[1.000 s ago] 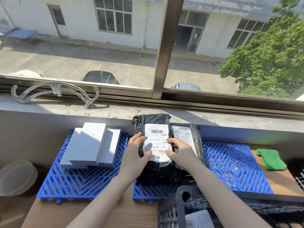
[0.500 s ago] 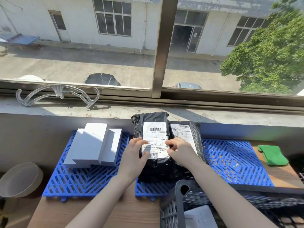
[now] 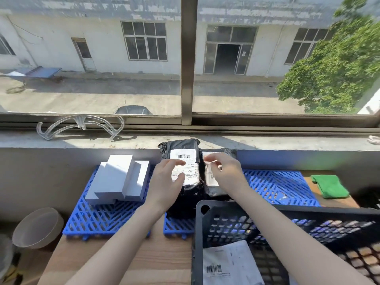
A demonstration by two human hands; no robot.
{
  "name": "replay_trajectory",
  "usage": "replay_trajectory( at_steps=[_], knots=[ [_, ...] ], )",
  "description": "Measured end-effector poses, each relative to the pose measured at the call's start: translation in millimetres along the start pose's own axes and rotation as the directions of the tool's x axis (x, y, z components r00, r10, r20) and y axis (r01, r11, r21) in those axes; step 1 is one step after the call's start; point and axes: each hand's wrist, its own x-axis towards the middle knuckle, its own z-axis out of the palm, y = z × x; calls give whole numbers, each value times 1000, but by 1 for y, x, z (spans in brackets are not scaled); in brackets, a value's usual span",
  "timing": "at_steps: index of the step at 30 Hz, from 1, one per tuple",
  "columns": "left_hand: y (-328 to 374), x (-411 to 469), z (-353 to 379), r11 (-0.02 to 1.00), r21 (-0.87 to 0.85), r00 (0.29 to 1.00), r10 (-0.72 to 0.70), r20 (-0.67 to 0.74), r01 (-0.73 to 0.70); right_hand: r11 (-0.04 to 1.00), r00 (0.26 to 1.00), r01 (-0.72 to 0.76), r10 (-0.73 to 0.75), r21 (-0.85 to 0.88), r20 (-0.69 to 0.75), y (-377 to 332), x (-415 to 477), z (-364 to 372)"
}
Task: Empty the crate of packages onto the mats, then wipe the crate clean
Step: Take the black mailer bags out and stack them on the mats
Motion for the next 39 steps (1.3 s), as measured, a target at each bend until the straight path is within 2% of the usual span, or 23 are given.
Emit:
replay_trajectory(
  at_steps=[7, 12, 15, 18, 20, 23, 25, 27, 29, 31, 33, 39],
  knots=[
    [81, -52, 16, 993, 6, 992, 120, -43, -119, 998, 998, 55, -54, 32, -27, 21, -65, -66],
    [130, -110, 49, 983, 65, 985, 175, -12, -174, 995, 996, 85, -86, 49, 4, 52, -130, -113],
    [147, -150, 76, 989, 30, 988, 145, 48, -146, 996, 996, 87, -88, 26, 32, 73, -167, -131],
    [152, -184, 105, 996, 64, 971, 43, 237, -60, 1000, 988, 31, -31, 0, 151, 98, -201, -144],
    [151, -203, 122, 988, 154, 901, -59, 430, -9, 997, 951, -45, 61, -59, 303, 116, -221, -148],
    [147, -227, 141, 959, 284, 736, -191, 650, -1, 977, 837, -95, 182, -191, 516, 140, -249, -150],
    [143, -238, 150, 929, 365, 677, -237, 696, -50, 970, 752, -100, 220, -223, 621, 151, -265, -149],
    [141, -245, 157, 906, 416, 657, -270, 704, -74, 967, 658, -141, 251, -211, 710, 161, -276, -148],
    [140, -248, 162, 893, 444, 649, -292, 702, -78, 961, 570, -144, 275, -235, 774, 169, -284, -148],
    [139, -248, 166, 884, 461, 665, -300, 683, -74, 954, 524, -135, 298, -268, 798, 174, -287, -148],
    [137, -246, 171, 884, 462, 694, -293, 657, -65, 952, 525, -126, 303, -280, 795, 176, -289, -147],
    [142, -237, 167, 922, 385, 754, -227, 616, -37, 964, 601, -88, 254, -253, 758, 171, -283, -157]
  ],
)
